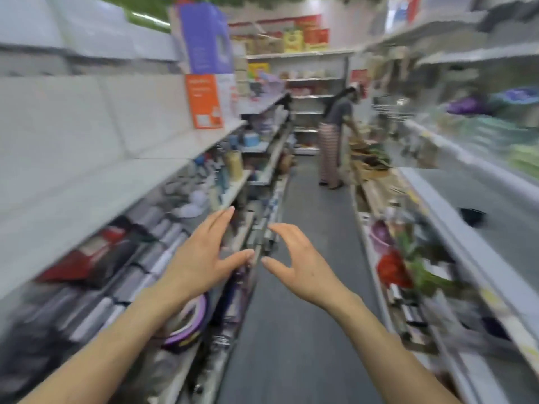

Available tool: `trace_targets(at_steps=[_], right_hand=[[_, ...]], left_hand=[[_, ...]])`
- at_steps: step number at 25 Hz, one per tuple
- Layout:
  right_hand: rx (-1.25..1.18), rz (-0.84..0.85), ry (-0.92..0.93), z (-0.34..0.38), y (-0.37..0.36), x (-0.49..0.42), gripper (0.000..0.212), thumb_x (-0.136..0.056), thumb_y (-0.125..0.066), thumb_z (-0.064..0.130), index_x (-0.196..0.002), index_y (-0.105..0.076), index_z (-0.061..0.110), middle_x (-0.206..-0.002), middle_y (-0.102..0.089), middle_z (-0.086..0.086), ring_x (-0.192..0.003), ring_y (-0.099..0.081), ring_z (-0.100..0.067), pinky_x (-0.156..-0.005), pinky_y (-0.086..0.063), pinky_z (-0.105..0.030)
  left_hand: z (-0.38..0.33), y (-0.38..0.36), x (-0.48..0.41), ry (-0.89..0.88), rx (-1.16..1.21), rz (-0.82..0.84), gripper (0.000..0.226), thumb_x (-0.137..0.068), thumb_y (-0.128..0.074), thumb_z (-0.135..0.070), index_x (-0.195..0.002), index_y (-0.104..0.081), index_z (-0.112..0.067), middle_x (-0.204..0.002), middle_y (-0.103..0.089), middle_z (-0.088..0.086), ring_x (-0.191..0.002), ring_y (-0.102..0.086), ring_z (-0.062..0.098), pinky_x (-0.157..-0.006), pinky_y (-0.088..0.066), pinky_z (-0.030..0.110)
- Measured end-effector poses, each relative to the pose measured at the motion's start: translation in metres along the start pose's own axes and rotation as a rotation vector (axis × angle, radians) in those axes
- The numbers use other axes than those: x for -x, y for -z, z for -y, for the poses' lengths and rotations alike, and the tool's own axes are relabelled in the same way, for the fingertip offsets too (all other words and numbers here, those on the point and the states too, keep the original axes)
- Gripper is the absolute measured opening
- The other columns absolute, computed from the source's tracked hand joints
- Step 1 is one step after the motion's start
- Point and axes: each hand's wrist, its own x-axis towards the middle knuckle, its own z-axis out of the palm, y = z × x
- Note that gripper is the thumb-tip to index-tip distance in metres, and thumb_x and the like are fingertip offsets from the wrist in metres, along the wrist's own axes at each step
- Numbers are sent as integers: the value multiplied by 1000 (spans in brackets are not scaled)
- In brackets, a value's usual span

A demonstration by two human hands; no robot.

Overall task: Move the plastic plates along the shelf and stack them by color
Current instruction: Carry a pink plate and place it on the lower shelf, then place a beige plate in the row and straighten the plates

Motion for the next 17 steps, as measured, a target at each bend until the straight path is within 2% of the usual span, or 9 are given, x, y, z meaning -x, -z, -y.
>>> trace_targets(at_steps=[3,7,9,12,17], right_hand=[[-154,95,215,103,-70,-50,66,-97,-62,53,-154,-38,29,-156,-39,12,-144,-36,-3,-116,-33,-24],[-311,232,398,227,-158,-72,67,-96,-63,55,-154,-37,31,-154,-40,14,-142,-37,-1,-117,-35,-30],[-397,303,494,294,-197,-68,66,-97,-62,54,-154,-38,32,-154,-39,17,-141,-36,1,-115,-36,-28],[-484,405,622,382,-237,-55,65,-97,-60,57,-154,-37,35,-155,-37,21,-141,-35,5,-113,-31,-22],[-546,636,804,490,-295,-14,69,-97,-60,58,-156,-35,35,-157,-35,20,-138,-38,1,-114,-35,-27]], left_hand=[[59,105,64,149,-155,-125,104,-79,-46,-84,-159,-31,-19,-161,-37,-1,-148,-34,16,-121,-26,30],[108,218,182,424,-378,-191,97,-83,-45,-86,-161,-20,-34,-165,-27,-10,-150,-28,11,-120,-33,38],[117,267,246,557,-437,-238,94,-85,-47,-82,-161,-17,-37,-165,-24,-14,-150,-26,9,-119,-34,39],[117,318,323,737,-505,-290,93,-85,-45,-82,-161,-15,-38,-166,-22,-14,-150,-23,9,-120,-32,38],[103,367,444,970,-686,-371,95,-84,-37,-86,-160,-23,-31,-164,-29,-6,-151,-23,14,-122,-27,39]])
